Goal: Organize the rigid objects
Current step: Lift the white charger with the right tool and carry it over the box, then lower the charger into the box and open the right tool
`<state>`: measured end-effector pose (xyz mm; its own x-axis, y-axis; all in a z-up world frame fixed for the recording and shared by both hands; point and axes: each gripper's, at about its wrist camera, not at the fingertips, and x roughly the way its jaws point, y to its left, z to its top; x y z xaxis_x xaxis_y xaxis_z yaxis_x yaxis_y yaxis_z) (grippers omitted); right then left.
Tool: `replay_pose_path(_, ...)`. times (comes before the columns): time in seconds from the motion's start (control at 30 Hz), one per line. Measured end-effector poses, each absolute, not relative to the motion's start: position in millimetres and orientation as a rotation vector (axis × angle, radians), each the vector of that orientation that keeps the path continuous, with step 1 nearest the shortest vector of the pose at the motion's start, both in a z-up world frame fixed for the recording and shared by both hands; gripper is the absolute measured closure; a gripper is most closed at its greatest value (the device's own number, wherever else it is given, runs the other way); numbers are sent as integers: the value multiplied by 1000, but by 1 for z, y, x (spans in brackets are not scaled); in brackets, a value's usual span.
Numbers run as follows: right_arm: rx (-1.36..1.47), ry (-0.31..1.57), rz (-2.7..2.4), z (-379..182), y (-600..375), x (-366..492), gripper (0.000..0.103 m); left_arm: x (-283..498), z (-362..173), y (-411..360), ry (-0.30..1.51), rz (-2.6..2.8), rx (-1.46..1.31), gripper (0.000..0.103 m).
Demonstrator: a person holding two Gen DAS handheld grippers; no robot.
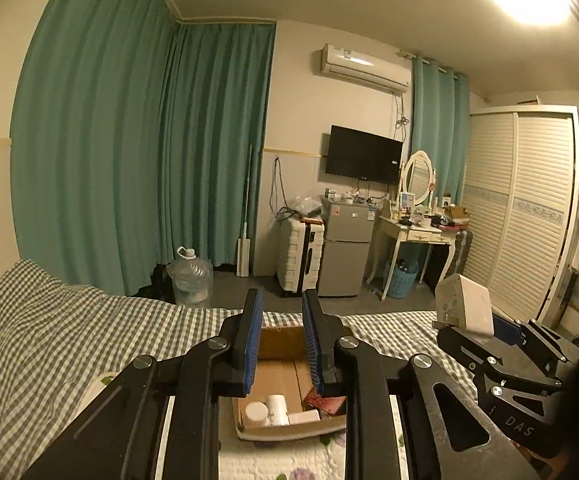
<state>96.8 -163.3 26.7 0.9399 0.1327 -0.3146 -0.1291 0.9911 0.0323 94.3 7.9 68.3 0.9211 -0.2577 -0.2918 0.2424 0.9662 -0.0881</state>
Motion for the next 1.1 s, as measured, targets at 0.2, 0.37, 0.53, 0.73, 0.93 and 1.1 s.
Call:
replay_pose_path(0.2, -11, 346, 162, 13, -155, 146, 44, 150, 37, 2, 372, -249, -15, 82)
replay_pose_path(0.37, -40, 403, 172, -17, -157, 194, 44, 193, 6, -11, 442, -255, 1, 82)
replay_pose_path(0.53, -47, 481, 181, -58, -161, 237, 44, 237, -32, -22, 528, -269, -29, 82)
replay_pose_path(0.73, -53, 589, 191, -115, -163, 274, 44, 261, -67, -46, 588, -305, 19, 82)
replay_pose_path(0.93, -73, 684, 210, -158, -159, 304, 44, 276, -93, -56, 639, -329, 27, 82)
replay_pose_path(1.1, -80, 731, 179, -181, -162, 318, 44, 284, -99, -52, 661, -315, 4, 82)
